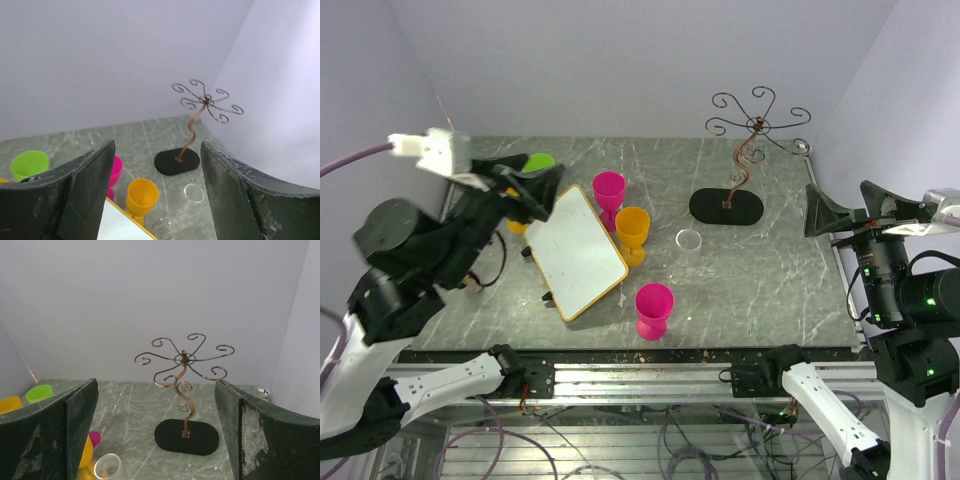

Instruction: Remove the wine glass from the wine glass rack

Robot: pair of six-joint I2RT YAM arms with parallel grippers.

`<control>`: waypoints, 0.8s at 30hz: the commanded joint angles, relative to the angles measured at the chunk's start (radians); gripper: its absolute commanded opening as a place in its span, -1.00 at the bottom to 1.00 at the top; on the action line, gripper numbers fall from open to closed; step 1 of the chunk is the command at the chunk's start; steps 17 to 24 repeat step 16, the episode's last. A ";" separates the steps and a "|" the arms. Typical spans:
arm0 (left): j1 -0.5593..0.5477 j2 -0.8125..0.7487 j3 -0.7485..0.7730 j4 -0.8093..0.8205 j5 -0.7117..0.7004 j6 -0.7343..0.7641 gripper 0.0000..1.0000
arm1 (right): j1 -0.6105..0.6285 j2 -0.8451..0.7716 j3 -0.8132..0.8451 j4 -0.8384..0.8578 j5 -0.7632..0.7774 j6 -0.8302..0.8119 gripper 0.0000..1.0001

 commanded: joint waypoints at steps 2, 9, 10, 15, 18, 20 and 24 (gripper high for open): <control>0.005 -0.099 -0.056 0.027 -0.143 0.041 0.58 | 0.008 -0.001 0.035 -0.015 0.038 0.000 0.99; 0.005 -0.129 -0.055 0.013 -0.190 0.074 0.59 | 0.007 0.034 0.055 -0.032 0.085 0.038 0.99; 0.005 -0.125 -0.052 0.010 -0.194 0.077 0.59 | 0.007 0.035 0.057 -0.033 0.095 0.044 0.99; 0.004 -0.096 -0.026 -0.020 -0.195 0.080 0.58 | 0.005 0.005 0.032 0.028 0.151 0.027 0.99; 0.005 -0.095 -0.028 -0.015 -0.191 0.080 0.58 | 0.004 0.037 0.067 -0.021 0.174 0.043 0.99; 0.005 -0.095 -0.028 -0.015 -0.191 0.080 0.58 | 0.004 0.037 0.067 -0.021 0.174 0.043 0.99; 0.005 -0.095 -0.028 -0.015 -0.191 0.080 0.58 | 0.004 0.037 0.067 -0.021 0.174 0.043 0.99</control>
